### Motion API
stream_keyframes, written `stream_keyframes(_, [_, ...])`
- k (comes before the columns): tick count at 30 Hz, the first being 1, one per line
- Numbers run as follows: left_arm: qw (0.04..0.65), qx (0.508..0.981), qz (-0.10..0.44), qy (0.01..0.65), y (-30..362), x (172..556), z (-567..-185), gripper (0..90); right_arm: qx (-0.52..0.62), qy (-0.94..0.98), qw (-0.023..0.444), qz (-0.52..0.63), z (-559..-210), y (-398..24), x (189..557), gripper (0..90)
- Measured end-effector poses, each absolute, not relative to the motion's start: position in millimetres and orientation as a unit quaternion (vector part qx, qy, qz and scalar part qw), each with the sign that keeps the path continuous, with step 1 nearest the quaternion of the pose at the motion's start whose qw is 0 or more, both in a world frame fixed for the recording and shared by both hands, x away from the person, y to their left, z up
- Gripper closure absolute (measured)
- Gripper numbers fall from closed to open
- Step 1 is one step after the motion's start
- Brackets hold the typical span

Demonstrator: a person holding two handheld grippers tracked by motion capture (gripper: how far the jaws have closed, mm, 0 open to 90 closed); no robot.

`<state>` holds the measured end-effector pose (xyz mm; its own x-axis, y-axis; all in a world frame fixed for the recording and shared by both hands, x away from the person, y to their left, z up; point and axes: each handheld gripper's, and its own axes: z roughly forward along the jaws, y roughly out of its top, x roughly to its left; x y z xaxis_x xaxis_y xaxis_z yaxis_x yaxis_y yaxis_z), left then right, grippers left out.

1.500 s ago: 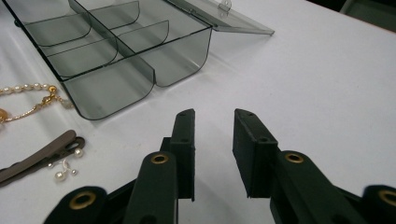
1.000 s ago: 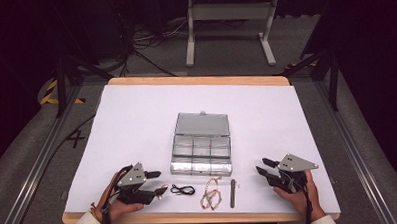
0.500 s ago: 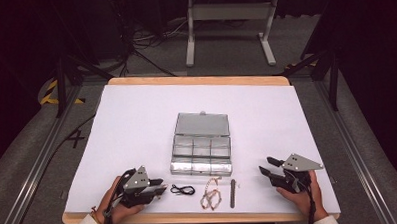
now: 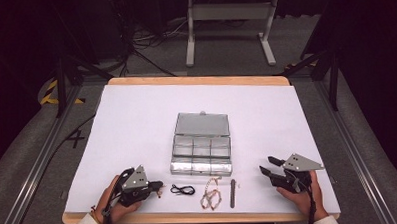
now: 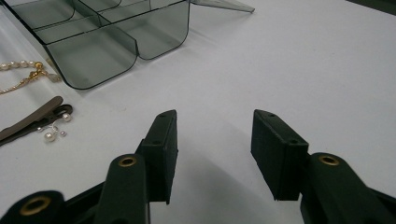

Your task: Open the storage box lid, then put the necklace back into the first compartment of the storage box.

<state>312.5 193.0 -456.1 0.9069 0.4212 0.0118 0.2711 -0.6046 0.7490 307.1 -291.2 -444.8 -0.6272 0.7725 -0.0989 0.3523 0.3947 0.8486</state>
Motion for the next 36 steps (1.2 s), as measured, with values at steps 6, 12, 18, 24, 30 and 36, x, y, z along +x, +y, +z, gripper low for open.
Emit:
stream_keyframes(6, [0.413,0.885,0.098,0.193,194.4,313.0,-452.8,90.0,0.353,0.796,0.247,0.426,-444.8,-291.5,308.2,51.4])
stream_keyframes(12, [0.429,0.874,0.109,0.199,198.3,314.4,-446.7,90.0,0.352,0.796,0.245,0.427,-444.8,-291.6,309.0,50.9])
stream_keyframes(18, [0.448,0.864,0.122,0.197,198.2,315.1,-438.7,90.0,0.352,0.791,0.251,0.433,-444.7,-292.6,307.7,50.2])
stream_keyframes(24, [0.459,0.855,0.134,0.198,201.8,312.7,-432.7,90.0,0.355,0.786,0.251,0.439,-444.4,-294.1,307.4,48.7])
stream_keyframes(30, [0.470,0.848,0.140,0.199,201.1,317.0,-427.4,90.0,0.356,0.783,0.252,0.443,-444.3,-294.5,307.8,45.7])
stream_keyframes(36, [0.482,0.841,0.150,0.195,199.4,321.5,-418.1,90.0,0.356,0.780,0.255,0.446,-444.2,-295.1,307.4,43.8])
